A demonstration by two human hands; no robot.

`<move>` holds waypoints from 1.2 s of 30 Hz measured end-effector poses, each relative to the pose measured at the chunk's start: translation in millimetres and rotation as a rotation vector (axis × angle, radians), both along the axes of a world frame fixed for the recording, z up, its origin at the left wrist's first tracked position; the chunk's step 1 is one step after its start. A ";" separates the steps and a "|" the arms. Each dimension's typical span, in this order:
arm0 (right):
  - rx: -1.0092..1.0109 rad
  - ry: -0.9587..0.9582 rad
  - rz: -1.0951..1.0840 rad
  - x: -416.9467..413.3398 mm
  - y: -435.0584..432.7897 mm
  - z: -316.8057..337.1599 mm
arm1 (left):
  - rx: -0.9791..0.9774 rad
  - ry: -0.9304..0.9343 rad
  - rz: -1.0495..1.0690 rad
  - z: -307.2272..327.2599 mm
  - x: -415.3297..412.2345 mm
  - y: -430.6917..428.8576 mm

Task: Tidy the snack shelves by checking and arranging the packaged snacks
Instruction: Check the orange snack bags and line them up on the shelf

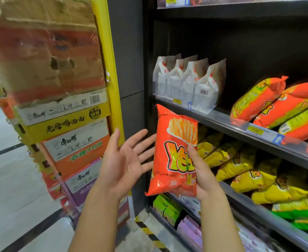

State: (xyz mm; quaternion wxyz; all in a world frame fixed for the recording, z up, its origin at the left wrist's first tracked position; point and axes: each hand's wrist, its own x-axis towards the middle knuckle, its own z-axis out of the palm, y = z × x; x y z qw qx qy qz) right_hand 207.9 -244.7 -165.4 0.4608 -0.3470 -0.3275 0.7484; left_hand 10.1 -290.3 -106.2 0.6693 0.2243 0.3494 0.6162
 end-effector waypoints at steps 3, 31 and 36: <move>0.001 -0.016 0.013 -0.3 -6.4 -2.7 | -0.002 0.015 -0.006 -0.2 -3.1 -9.2; 0.236 -0.385 0.141 -15.1 -40.7 30.7 | -0.127 0.314 0.095 -30.2 6.7 -41.5; 0.326 -0.521 0.190 -15.1 -45.9 35.1 | -0.006 0.636 0.213 -35.8 10.7 -41.7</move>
